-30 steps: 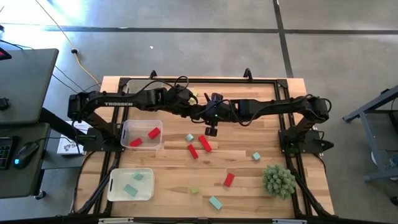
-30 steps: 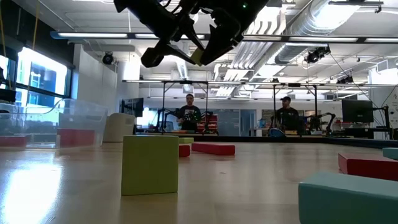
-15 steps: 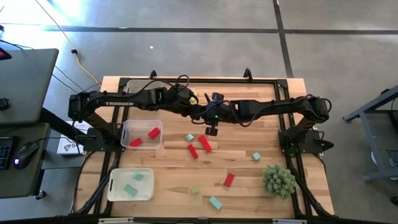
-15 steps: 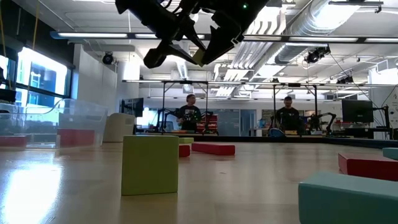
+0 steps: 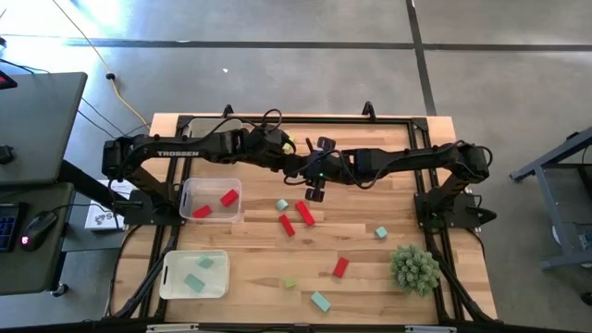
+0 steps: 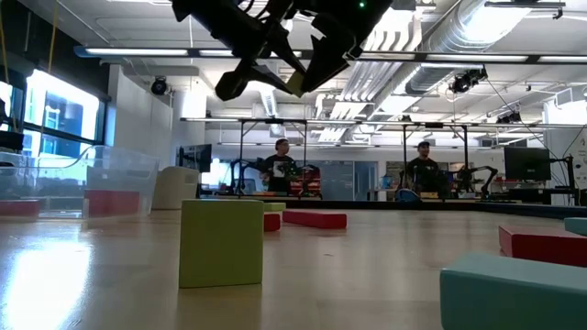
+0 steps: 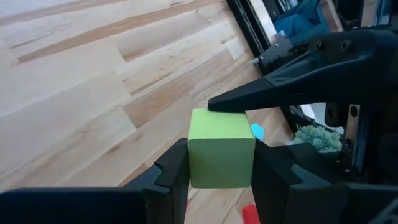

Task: Sort & place blocks by color
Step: Put the light green block into the gray bin

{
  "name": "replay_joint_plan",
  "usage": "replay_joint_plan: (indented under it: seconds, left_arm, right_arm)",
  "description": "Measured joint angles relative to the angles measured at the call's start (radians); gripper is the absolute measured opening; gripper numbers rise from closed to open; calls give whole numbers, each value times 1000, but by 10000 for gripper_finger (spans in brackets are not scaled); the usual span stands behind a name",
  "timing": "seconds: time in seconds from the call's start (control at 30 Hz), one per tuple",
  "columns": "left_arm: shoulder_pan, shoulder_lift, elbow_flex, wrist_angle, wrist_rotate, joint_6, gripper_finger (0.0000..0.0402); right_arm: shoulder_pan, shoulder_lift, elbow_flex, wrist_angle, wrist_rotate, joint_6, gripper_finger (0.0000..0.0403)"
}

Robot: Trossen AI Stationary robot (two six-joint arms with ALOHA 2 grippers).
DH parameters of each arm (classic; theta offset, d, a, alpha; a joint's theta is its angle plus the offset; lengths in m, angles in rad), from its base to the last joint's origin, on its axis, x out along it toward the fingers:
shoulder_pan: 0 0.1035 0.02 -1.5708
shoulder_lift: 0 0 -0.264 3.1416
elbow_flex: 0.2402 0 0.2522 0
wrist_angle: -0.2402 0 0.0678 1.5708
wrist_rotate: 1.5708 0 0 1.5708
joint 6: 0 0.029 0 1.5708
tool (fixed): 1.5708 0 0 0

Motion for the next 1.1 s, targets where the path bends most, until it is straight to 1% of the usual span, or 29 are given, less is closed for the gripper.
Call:
replay_joint_plan:
  seconds: [0.23,0.37,0.5,0.57,0.63,0.83,1.0,1.1]
  left_arm:
    - [3,3,-1,-39,-27,32,108]
    - [13,17,-9,-118,-62,51,108]
    - [29,5,-3,-188,-111,82,108]
    - [44,9,-6,-236,-117,91,108]
    - [58,9,-6,-241,-118,107,108]
    - [129,-1,-4,-259,-114,183,108]
    - [227,-35,-3,-350,-115,264,108]
    - [285,-65,-3,-391,-113,311,108]
  right_arm:
    - [3,0,3,-46,0,13,167]
    - [4,-7,14,-26,5,14,167]
    - [4,-5,11,-24,8,13,167]
    - [-1,-5,19,-26,9,13,167]
    - [-9,-6,31,-16,10,11,167]
    - [-43,-6,79,-18,11,11,168]
    - [-81,-5,108,9,7,12,168]
    - [-107,-5,117,39,-23,12,168]
